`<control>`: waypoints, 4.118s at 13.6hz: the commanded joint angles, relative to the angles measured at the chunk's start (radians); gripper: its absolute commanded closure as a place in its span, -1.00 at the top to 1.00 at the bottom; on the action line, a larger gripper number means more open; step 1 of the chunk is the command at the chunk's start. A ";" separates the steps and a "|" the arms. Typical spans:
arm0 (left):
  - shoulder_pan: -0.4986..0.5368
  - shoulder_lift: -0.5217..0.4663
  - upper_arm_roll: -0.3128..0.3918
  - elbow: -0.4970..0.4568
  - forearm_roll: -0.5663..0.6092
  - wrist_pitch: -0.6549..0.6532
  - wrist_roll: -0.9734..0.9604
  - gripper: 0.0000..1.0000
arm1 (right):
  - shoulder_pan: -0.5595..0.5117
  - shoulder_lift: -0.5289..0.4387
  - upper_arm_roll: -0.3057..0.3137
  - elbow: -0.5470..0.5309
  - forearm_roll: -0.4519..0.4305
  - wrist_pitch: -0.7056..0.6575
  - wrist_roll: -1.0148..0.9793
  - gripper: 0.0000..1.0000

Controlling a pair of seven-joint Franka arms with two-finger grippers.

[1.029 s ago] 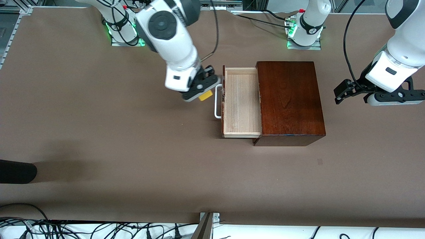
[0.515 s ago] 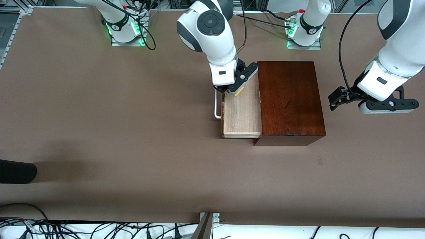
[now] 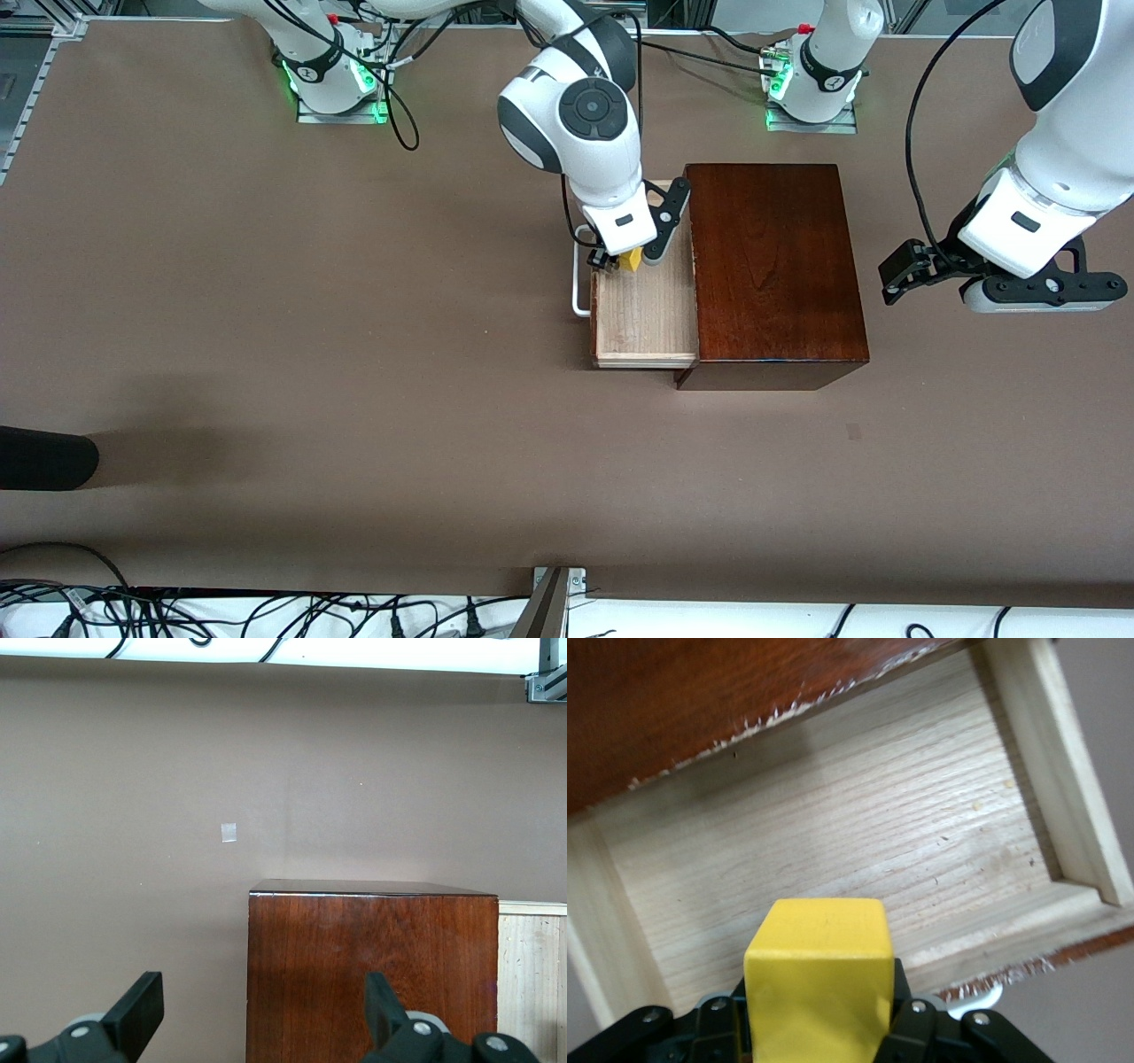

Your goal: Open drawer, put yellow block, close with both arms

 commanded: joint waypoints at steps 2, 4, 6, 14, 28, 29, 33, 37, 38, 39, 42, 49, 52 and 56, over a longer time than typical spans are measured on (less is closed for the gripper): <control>0.002 0.025 -0.002 0.035 0.024 -0.011 0.024 1.00 | 0.031 0.075 -0.010 0.069 -0.042 0.030 -0.085 -1.00; 0.003 0.028 -0.002 0.035 0.024 -0.011 0.022 1.00 | 0.031 0.089 -0.010 0.069 -0.051 0.051 -0.125 -1.00; 0.005 0.037 -0.001 0.035 0.024 -0.011 0.024 1.00 | 0.033 0.106 -0.010 0.069 -0.053 0.071 -0.168 -1.00; 0.000 0.037 0.001 0.036 0.025 -0.011 0.022 1.00 | 0.047 0.138 -0.010 0.067 -0.103 0.099 -0.193 -1.00; 0.000 0.037 0.001 0.036 0.025 -0.011 0.022 1.00 | 0.068 0.142 -0.019 0.070 -0.120 0.093 -0.153 1.00; -0.001 0.037 0.001 0.036 0.025 -0.011 0.022 1.00 | 0.068 0.141 -0.018 0.070 -0.120 0.088 -0.142 1.00; 0.000 0.037 0.001 0.036 0.025 -0.011 0.022 1.00 | 0.067 0.139 -0.012 0.141 -0.119 -0.004 -0.115 1.00; 0.000 0.037 0.001 0.036 0.025 -0.011 0.022 1.00 | 0.067 0.123 -0.012 0.179 -0.112 -0.076 -0.115 1.00; 0.000 0.037 0.001 0.036 0.025 -0.011 0.022 1.00 | 0.067 0.112 -0.012 0.179 -0.111 -0.079 -0.115 1.00; 0.000 0.037 0.001 0.036 0.025 -0.011 0.022 1.00 | 0.062 0.106 -0.012 0.179 -0.109 -0.085 -0.115 1.00; 0.000 0.037 0.001 0.036 0.025 -0.011 0.022 1.00 | 0.004 0.055 -0.010 0.179 -0.100 -0.130 -0.107 1.00; 0.000 0.037 0.001 0.036 0.025 -0.011 0.022 1.00 | -0.270 -0.068 -0.021 0.173 0.007 -0.256 -0.095 1.00; 0.002 0.037 -0.001 0.036 0.025 -0.011 0.024 1.00 | -0.314 -0.100 -0.080 0.173 0.001 -0.295 -0.018 1.00; 0.002 0.040 -0.001 0.036 0.025 -0.011 0.022 1.00 | -0.335 -0.175 -0.166 0.109 -0.002 -0.323 0.013 1.00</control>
